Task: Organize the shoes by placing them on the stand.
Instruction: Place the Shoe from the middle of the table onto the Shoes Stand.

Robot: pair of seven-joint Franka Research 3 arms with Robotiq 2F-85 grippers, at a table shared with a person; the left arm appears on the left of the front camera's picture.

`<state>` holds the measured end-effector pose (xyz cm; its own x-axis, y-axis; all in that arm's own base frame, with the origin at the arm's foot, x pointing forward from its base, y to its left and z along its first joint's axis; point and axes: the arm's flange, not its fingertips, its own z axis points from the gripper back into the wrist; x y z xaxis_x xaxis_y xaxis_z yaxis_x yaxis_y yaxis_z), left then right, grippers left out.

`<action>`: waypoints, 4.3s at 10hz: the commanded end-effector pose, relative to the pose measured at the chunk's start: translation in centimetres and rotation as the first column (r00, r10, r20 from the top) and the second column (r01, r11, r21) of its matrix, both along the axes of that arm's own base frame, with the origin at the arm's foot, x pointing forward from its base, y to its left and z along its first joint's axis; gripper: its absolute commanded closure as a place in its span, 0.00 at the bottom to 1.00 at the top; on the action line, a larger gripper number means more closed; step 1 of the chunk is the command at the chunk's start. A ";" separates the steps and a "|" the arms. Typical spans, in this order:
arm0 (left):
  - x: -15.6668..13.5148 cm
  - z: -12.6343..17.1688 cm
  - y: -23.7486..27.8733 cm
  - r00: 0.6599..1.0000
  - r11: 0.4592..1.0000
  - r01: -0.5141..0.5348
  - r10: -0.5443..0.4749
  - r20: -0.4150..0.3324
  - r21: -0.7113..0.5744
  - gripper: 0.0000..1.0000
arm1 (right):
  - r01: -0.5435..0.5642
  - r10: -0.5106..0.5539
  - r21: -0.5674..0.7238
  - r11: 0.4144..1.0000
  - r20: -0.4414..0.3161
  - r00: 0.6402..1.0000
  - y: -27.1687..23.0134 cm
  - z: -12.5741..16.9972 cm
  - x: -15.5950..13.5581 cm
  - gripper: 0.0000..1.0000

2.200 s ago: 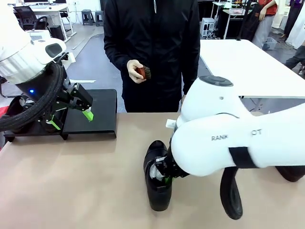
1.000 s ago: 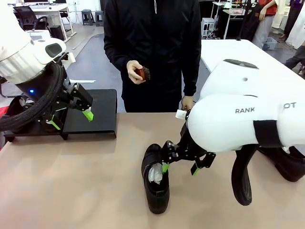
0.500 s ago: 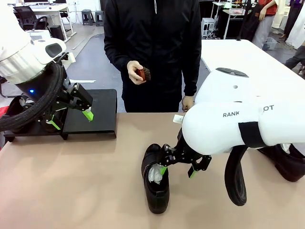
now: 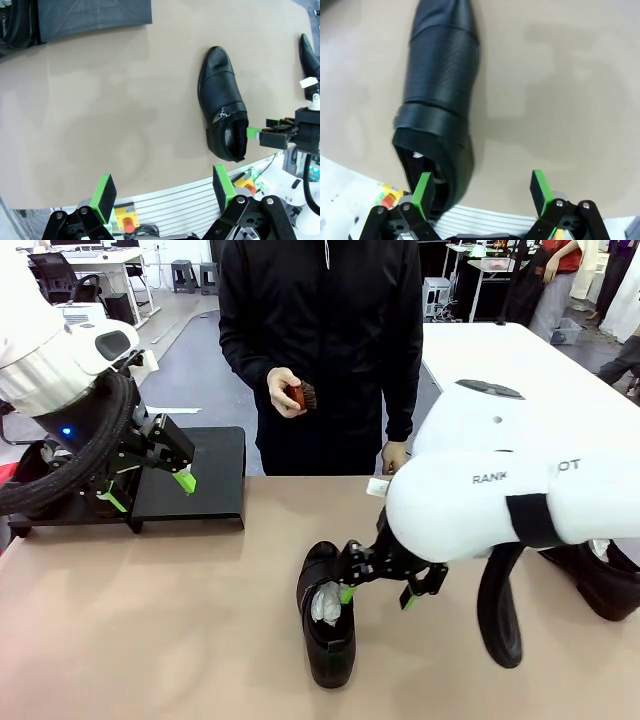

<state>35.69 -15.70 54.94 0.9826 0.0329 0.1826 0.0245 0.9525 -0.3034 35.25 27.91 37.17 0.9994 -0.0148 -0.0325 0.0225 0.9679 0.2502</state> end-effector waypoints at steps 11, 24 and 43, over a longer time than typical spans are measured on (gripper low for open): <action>-6.5 -10.2 -29.1 0.997 0.978 0.076 -0.072 -0.028 0.192 0.00 | 0.284 -0.282 -0.115 0.952 0.033 0.959 -17.5 1.1 2.8 0.00; -3.7 -19.5 -32.0 0.995 0.978 -0.097 0.094 0.027 0.182 0.00 | 0.284 -0.282 -0.115 0.952 0.033 0.959 -17.5 1.1 2.8 0.00; 3.3 -6.0 -16.3 0.978 0.995 0.069 -0.082 0.189 0.072 1.00 | 0.284 -0.282 -0.115 0.952 0.033 0.959 -17.5 1.1 2.8 0.00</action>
<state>37.47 -36.01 49.02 0.9476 -0.0205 0.3187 0.0981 0.9683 -0.2296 38.07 10.33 38.19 0.9546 -0.2980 -0.0018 0.2954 0.9455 0.1368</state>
